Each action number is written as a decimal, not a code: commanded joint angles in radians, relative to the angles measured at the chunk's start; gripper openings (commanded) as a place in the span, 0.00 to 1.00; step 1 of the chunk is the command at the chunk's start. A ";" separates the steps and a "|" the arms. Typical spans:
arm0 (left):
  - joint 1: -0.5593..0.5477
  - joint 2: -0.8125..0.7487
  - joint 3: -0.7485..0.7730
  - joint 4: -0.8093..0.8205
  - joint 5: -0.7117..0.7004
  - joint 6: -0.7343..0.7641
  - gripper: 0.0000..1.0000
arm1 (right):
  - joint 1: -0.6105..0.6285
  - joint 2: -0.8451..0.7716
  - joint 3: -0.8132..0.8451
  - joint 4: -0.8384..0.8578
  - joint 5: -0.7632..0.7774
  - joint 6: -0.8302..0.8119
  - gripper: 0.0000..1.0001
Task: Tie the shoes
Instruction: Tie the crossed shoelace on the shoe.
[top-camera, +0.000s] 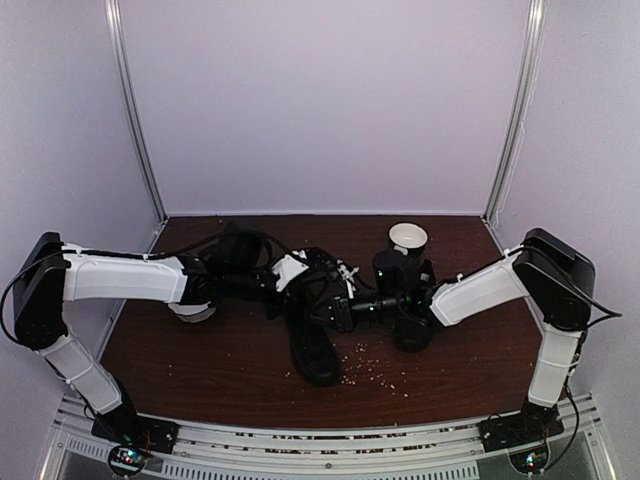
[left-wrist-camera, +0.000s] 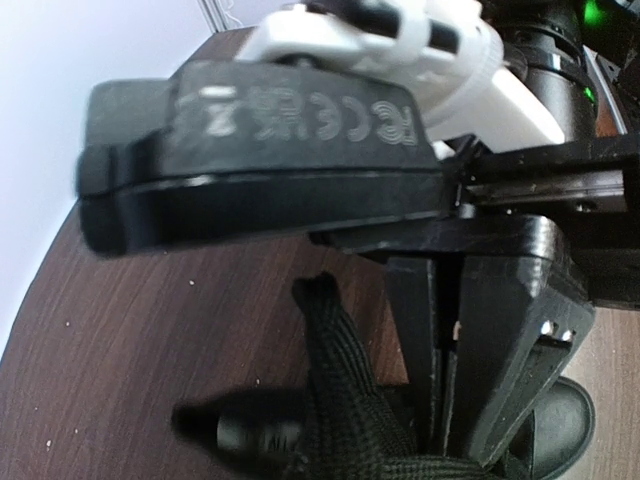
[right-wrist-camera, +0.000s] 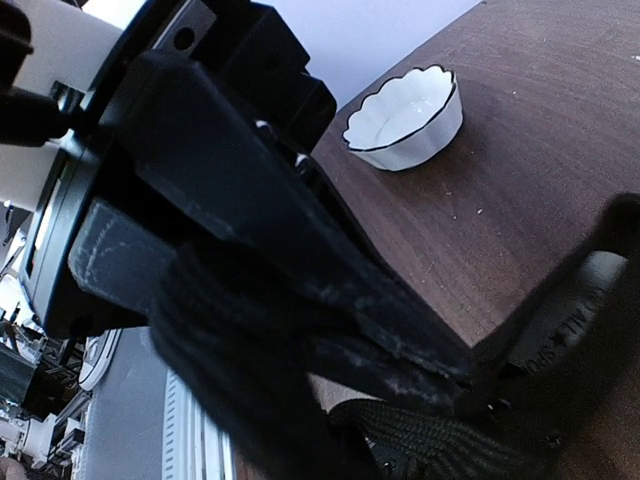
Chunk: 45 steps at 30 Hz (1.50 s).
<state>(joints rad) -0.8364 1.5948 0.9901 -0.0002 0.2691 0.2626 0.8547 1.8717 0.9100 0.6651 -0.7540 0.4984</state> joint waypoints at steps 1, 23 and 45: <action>0.007 -0.015 -0.008 0.096 -0.040 -0.021 0.00 | 0.006 0.021 0.090 -0.167 -0.091 -0.070 0.00; 0.005 0.016 -0.056 0.134 -0.053 -0.143 0.00 | 0.004 -0.072 0.276 -1.026 0.085 -0.547 0.36; 0.005 0.048 -0.053 0.109 -0.176 -0.375 0.00 | 0.199 -0.429 -0.131 -0.468 0.626 -0.304 0.31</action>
<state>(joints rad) -0.8368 1.6245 0.9257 0.0807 0.1051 -0.0540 0.9215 1.4128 0.7731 -0.0299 -0.2024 0.2104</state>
